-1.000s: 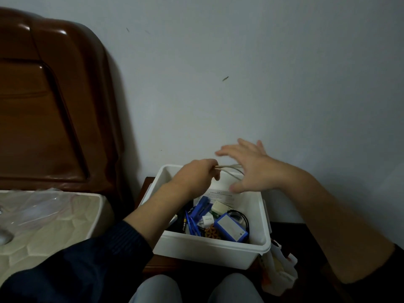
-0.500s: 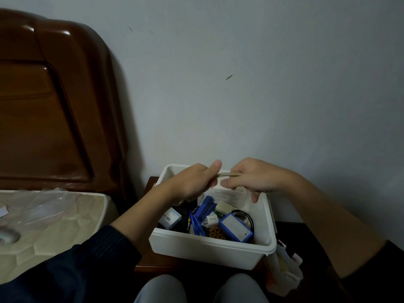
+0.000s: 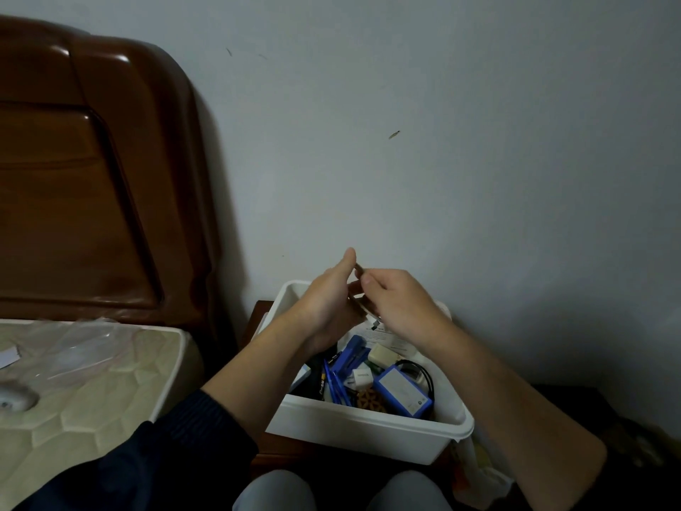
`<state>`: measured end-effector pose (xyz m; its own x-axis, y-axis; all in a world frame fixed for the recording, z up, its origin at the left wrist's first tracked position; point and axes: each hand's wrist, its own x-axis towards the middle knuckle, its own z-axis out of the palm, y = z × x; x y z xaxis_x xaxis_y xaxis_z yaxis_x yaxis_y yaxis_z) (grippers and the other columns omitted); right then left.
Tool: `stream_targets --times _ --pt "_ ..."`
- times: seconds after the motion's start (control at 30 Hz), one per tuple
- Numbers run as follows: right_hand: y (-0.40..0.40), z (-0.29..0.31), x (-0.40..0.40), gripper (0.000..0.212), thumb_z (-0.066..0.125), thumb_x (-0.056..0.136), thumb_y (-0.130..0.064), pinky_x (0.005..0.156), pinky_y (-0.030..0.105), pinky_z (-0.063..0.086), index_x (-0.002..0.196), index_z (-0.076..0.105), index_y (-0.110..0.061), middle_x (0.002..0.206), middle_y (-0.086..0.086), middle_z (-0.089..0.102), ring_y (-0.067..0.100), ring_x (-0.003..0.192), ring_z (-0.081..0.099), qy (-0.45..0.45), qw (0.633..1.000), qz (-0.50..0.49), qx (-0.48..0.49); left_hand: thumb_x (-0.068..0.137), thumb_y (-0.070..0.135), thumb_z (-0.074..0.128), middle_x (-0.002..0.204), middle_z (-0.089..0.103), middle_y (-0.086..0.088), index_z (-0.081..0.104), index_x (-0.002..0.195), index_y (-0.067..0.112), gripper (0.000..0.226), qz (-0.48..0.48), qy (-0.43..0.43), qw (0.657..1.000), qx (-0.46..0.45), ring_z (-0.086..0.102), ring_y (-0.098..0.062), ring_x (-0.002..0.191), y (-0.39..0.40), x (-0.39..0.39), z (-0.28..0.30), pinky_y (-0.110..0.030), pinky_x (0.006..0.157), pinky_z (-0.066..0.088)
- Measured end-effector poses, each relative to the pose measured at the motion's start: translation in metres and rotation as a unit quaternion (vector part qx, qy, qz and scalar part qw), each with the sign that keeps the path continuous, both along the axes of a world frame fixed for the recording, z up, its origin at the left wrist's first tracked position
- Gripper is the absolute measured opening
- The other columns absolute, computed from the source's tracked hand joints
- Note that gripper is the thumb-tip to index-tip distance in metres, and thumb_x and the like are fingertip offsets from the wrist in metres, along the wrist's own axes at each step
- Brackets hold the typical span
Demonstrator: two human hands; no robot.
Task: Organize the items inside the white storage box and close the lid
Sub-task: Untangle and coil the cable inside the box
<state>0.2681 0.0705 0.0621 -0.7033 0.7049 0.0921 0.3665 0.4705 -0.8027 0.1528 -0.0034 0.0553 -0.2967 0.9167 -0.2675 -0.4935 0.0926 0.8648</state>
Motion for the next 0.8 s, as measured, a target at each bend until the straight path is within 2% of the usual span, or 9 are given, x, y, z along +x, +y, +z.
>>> stream_targets --times 0.07,0.17,0.23,0.37,0.43,0.5,0.63,0.7,0.8 --pt "-0.009 -0.001 -0.005 0.037 0.038 0.112 -0.035 0.066 0.029 0.049 0.109 0.073 -0.026 0.074 -0.015 0.068 0.003 0.069 0.063 -0.017 1.0 0.016 0.007 0.11 0.057 0.035 0.134 0.067 -0.016 0.043 0.152 0.006 0.067 0.022 0.017 1.0 -0.013 0.074 -0.015 0.108 0.001 -0.002 -0.001 -0.028 0.087 0.062" --pt "-0.02 -0.007 -0.014 0.039 0.033 0.111 -0.034 0.097 0.04 0.053 0.138 0.062 -0.028 0.123 0.0 0.068 0.016 0.113 0.061 -0.074 0.994 0.049 0.069 0.113 0.045 0.041 0.149 0.055 -0.029 0.031 0.159 0.002 0.064 0.058 -0.024 0.998 0.011 0.064 -0.024 0.131 0.0 -0.006 -0.002 -0.034 0.103 0.054" --pt "-0.022 -0.015 -0.02 0.042 0.033 0.111 -0.032 0.12 0.049 0.035 0.146 0.056 -0.025 0.161 0.004 0.04 0.023 0.147 0.033 -0.141 0.979 0.044 0.139 0.114 0.031 0.046 0.123 0.066 -0.032 0.038 0.145 -0.008 0.051 0.07 -0.042 0.996 0.023 0.078 -0.023 0.104 -0.001 -0.009 -0.004 -0.034 0.087 0.062" --pt "-0.027 -0.023 -0.028 0.051 0.031 0.112 -0.041 0.126 0.049 0.021 0.162 0.029 -0.033 0.174 0.0 0.007 0.022 0.157 0.004 -0.095 0.989 0.028 0.114 0.113 0.016 0.044 0.108 0.079 -0.023 0.062 0.124 -0.011 0.035 0.142 -0.024 0.989 0.018 0.08 -0.025 0.095 -0.001 -0.024 -0.019 -0.035 0.077 0.064" --pt "-0.026 -0.026 -0.034 0.064 0.03 0.11 -0.051 0.126 0.046 0.027 0.166 0.0 -0.037 0.173 0.002 0.01 0.022 0.156 0.018 -0.073 0.996 0.03 0.05 0.113 0.018 0.043 0.089 0.079 -0.014 0.069 0.1 -0.002 0.036 0.193 0.014 0.981 0.018 0.079 -0.026 0.081 -0.002 -0.034 -0.024 -0.036 0.067 0.061" --pt "-0.025 -0.028 -0.042 0.075 0.033 0.108 -0.056 0.115 0.035 0.045 0.165 -0.01 -0.032 0.165 0.006 0.034 0.011 0.138 0.05 -0.025 0.994 0.053 -0.094 0.108 0.018 0.046 0.062 0.062 -0.003 0.058 0.07 0.015 0.04 0.236 0.054 0.97 0.025 0.063 -0.02 0.056 -0.003 -0.043 -0.029 -0.032 0.053 0.051" --pt "-0.029 -0.027 -0.064 0.058 0.041 0.11 -0.047 0.101 0.052 0.057 0.154 0.042 -0.009 0.137 0.017 0.067 0.027 0.119 0.071 0.113 0.886 0.098 -0.438 0.097 0.019 0.059 0.052 0.043 0.003 0.045 0.066 0.021 0.034 0.279 0.115 0.952 0.05 0.042 -0.013 0.046 -0.003 -0.055 -0.033 -0.029 0.046 0.042" --pt "-0.028 -0.025 -0.073 0.05 0.039 0.112 -0.043 0.102 0.055 0.056 0.139 0.057 -0.006 0.126 0.02 0.073 0.03 0.119 0.071 0.117 0.865 0.137 -0.468 0.098 0.019 0.061 0.052 0.046 0.005 0.049 0.082 0.016 0.02 0.303 0.121 0.943 0.062 0.044 -0.011 0.047 -0.001 -0.065 -0.032 -0.029 0.049 0.042" --pt "-0.023 -0.024 -0.087 0.048 0.038 0.113 -0.041 0.098 0.048 0.06 0.128 0.064 -0.004 0.119 0.021 0.075 0.031 0.113 0.073 0.087 0.892 0.154 -0.416 0.109 0.015 0.049 0.05 0.049 0.007 0.054 0.101 0.014 0.009 0.327 0.149 0.929 0.092 0.054 -0.009 0.051 0.003 -0.08 -0.031 -0.028 0.055 0.049"
